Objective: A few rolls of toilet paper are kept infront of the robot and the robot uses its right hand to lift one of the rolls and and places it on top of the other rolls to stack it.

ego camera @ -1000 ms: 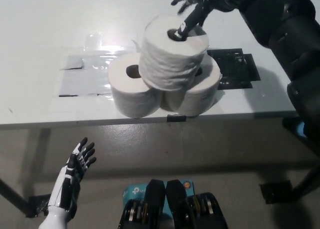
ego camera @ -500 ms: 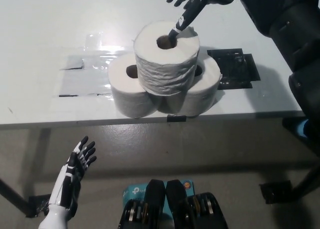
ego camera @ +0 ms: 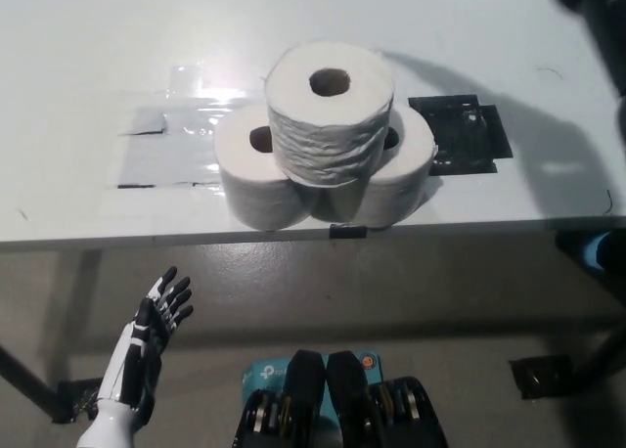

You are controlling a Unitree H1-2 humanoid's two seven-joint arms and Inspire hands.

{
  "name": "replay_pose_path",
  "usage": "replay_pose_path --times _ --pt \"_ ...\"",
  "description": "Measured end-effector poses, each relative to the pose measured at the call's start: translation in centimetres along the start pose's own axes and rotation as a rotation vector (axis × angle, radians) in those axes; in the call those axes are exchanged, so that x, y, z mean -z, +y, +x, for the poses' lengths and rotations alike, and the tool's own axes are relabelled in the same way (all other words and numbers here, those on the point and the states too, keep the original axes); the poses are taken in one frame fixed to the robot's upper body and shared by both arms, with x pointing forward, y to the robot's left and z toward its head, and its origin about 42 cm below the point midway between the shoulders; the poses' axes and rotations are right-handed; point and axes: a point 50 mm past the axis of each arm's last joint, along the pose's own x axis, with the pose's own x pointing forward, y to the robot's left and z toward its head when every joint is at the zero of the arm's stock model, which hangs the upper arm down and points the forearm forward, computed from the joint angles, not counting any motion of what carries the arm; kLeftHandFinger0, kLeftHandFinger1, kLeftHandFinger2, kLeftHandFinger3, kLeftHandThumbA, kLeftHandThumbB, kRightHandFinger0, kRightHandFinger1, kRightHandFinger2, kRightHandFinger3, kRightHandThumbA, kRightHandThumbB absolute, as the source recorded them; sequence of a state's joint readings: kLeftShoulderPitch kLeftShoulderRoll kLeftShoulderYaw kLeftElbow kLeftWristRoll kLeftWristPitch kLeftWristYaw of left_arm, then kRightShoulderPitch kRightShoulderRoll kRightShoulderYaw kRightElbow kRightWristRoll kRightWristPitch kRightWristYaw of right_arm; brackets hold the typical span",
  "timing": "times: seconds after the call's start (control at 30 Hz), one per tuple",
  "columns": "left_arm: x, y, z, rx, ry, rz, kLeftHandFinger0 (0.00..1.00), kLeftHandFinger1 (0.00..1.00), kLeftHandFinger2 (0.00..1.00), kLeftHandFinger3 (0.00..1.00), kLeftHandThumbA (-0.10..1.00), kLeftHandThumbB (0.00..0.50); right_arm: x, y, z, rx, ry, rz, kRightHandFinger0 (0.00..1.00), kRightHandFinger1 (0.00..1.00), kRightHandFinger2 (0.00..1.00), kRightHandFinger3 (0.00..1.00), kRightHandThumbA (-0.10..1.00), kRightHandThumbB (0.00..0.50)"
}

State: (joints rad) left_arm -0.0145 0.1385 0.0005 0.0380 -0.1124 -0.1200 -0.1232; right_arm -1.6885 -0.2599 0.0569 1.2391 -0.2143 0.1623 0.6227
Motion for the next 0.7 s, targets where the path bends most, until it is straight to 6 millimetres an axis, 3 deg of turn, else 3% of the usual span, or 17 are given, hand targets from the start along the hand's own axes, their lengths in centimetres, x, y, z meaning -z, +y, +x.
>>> replay_pose_path --times 0.03,0.1,0.17,0.2,0.27,0.33,0.37,0.43,0.5,0.53,0.57,0.7 --pt "0.0 0.0 0.0 0.000 -0.001 0.001 1.00 1.00 1.00 1.00 1.00 0.127 -1.1 -1.4 -0.9 0.040 -0.056 0.025 1.00 1.00 1.00 1.00 1.00 0.400" --pt "-0.1 0.0 0.1 0.001 -0.003 0.002 1.00 1.00 1.00 1.00 1.00 0.132 -3.3 -4.0 -3.0 0.115 -0.173 0.055 1.00 1.00 1.00 1.00 1.00 0.364" --pt "-0.1 0.0 0.3 0.001 -0.006 0.003 1.00 1.00 1.00 1.00 1.00 0.141 -4.6 -6.2 -5.2 0.178 -0.255 0.058 1.00 1.00 1.00 1.00 1.00 0.374" --pt "-0.2 0.0 0.4 0.001 -0.008 0.004 1.00 1.00 1.00 1.00 1.00 0.148 -5.2 -7.1 -6.4 0.209 -0.299 0.055 1.00 1.00 1.00 1.00 1.00 0.349" --pt "-0.3 0.0 0.7 0.001 -0.010 0.004 1.00 1.00 1.00 1.00 1.00 0.154 -5.5 -8.2 -8.0 0.250 -0.342 0.041 1.00 1.00 1.00 1.00 1.00 0.327" --pt "-0.5 0.0 1.2 0.004 -0.019 0.004 1.00 1.00 1.00 1.00 1.00 0.156 -5.0 -8.8 -9.5 0.289 -0.382 0.022 1.00 1.00 1.00 1.00 1.00 0.342" --pt "-0.6 0.0 1.4 0.005 -0.023 0.004 1.00 1.00 1.00 1.00 1.00 0.162 -4.5 -8.8 -9.9 0.297 -0.386 0.021 1.00 1.00 1.00 1.00 1.00 0.339" --pt "-0.8 -0.1 1.8 0.007 -0.031 0.004 1.00 1.00 1.00 1.00 1.00 0.166 -2.7 -8.6 -11.0 0.323 -0.405 0.021 1.00 1.00 1.00 1.00 1.00 0.272" --pt "-0.9 -0.1 2.2 0.009 -0.035 0.004 1.00 1.00 1.00 1.00 1.00 0.171 -0.6 -8.1 -11.6 0.337 -0.406 0.033 1.00 1.00 1.00 1.00 1.00 0.276" --pt "-0.9 -0.1 2.3 0.009 -0.035 0.004 1.00 1.00 1.00 1.00 1.00 0.171 0.3 -7.9 -11.8 0.341 -0.404 0.038 1.00 1.00 1.00 1.00 1.00 0.303" --pt "-0.9 -0.1 2.5 0.010 -0.035 0.004 1.00 1.00 1.00 1.00 1.00 0.165 2.5 -7.2 -12.2 0.349 -0.391 0.050 1.00 1.00 1.00 1.00 1.00 0.323" --pt "-0.9 -0.1 3.1 0.012 -0.033 0.003 1.00 1.00 1.00 1.00 1.00 0.195 8.5 -5.2 -13.9 0.373 -0.344 0.091 1.00 1.00 1.00 1.00 1.00 0.304"
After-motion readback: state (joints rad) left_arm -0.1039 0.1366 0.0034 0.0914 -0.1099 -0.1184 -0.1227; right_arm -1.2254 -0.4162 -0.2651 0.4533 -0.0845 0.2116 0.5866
